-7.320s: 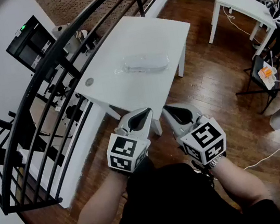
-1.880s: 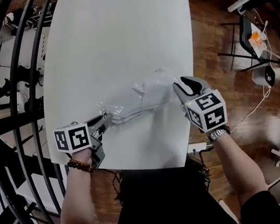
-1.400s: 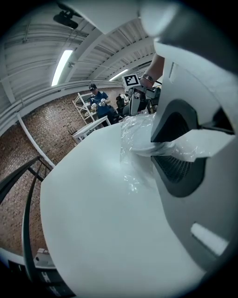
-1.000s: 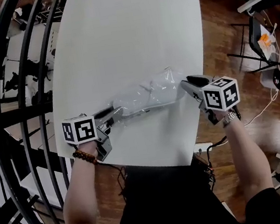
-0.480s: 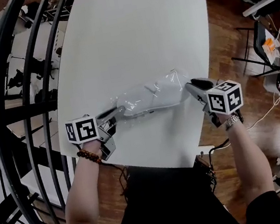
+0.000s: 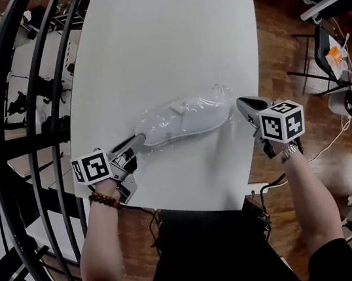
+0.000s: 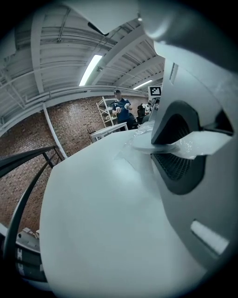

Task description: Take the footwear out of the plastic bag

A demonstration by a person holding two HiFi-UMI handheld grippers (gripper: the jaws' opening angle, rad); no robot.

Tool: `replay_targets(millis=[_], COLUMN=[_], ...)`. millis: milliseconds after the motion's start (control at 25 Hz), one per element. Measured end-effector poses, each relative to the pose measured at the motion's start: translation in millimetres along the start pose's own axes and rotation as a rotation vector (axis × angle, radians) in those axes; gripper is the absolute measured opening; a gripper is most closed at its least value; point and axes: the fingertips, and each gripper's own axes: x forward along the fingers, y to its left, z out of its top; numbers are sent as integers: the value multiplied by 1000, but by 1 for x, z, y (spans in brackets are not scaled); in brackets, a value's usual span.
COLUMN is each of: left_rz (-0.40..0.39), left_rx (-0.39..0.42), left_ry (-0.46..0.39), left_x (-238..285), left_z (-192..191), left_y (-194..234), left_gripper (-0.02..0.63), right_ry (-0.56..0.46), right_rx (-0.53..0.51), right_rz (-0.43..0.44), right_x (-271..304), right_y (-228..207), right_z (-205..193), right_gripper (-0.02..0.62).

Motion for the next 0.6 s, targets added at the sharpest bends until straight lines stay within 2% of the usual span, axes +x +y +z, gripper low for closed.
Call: replay_targets(millis=[280,480,600], left_rz=[-9,-47,-48], left_rx=[-34,-103,-114], left_ry=[-73,-142,-172], left_x=[-19,-34,-40], left_z=[14,27,31], left_y=[8,8,12], left_gripper=[78,78,77], right_ry=[-30,-44,-51], right_rx=[38,60,73], right_rz=[-97,-155,-182], right_x=[-9,-13,-16], right_y=[-19,-30,-38], right_z=[2,6,5], right_gripper=[-2,-2,-2])
